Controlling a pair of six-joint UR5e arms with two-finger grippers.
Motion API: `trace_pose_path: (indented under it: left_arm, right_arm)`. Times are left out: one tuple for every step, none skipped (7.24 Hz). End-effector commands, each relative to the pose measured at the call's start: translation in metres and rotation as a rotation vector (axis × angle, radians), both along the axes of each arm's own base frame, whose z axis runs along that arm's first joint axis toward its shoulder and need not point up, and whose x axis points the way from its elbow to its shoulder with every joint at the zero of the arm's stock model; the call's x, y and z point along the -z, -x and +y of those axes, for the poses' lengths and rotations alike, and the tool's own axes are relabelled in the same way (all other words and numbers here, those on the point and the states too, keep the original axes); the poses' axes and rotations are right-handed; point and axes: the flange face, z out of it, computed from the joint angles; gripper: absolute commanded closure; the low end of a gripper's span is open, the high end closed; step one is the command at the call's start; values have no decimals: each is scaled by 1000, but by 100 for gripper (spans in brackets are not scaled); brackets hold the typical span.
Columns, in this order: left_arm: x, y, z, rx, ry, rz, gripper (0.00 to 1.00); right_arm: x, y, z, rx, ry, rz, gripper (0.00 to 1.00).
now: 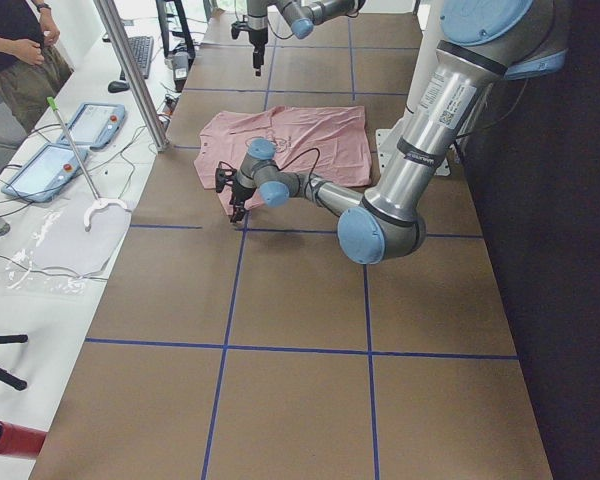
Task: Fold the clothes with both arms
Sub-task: 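Release the sleeve and raise the right gripper while the left arm approaches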
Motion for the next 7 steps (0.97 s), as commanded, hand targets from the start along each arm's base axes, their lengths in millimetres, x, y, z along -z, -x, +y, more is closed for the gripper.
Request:
trace_pose_path:
  left_arm:
    - [3,-3,0,-3,-2,3,72]
    - [3,-6,3,-8,-2,1,86]
    - [4,-7,3,-8,-3,2,97]
    - [4,-7,3,-8,-3,2,100]
    - [9,-8,2,-9,-7,7,100]
    - [12,-8,2,-10,-8,10,100]
    - [17,-9,2,-11,-10,14,100]
  right_arm:
    - [-1,0,0,1,3,0,0]
    - [-2,0,0,0,3,2,0]
    - [-3,1,-1,0,3,4,0]
    - [-3,1,-1,7,-4,6,0]
    - [-5,1,-1,9,-2,8,0]
    - [-6,1,-2,9,-1,9,0]
    - [-6,1,-2,9,0,10,0]
